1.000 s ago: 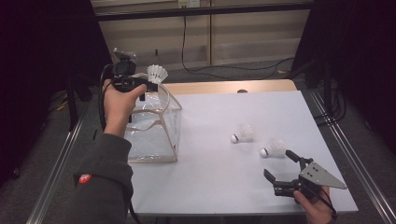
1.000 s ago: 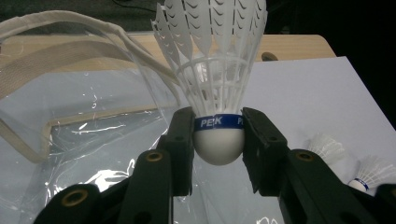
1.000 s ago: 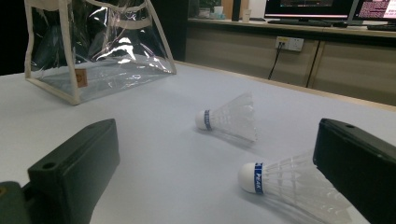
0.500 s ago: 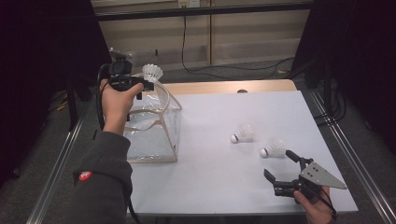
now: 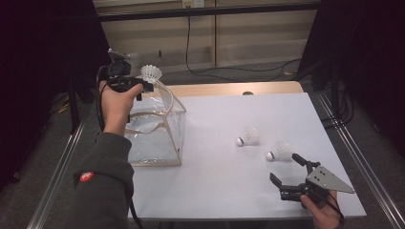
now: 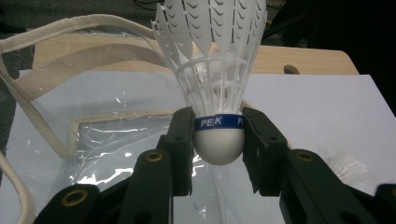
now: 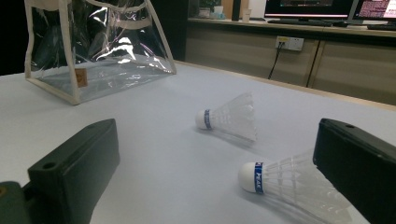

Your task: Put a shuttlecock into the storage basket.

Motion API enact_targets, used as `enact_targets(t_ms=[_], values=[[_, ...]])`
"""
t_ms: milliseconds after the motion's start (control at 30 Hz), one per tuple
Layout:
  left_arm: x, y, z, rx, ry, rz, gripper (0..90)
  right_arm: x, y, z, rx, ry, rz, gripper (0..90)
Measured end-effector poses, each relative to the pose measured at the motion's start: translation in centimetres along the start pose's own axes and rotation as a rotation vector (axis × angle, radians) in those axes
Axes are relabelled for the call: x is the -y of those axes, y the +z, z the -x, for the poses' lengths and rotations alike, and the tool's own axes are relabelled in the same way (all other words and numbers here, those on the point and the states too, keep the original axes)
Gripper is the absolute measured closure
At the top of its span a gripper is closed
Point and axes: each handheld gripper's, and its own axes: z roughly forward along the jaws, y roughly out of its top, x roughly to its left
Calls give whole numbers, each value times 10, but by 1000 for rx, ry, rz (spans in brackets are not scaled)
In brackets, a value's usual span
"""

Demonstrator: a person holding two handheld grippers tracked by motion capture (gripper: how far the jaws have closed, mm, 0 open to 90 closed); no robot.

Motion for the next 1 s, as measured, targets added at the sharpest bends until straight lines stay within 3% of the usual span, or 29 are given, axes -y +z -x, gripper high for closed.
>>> enact_targets(t_ms=[1000], values=[[-1, 4, -16, -32, -49, 9, 657, 0, 0, 0, -1, -4, 0, 5]])
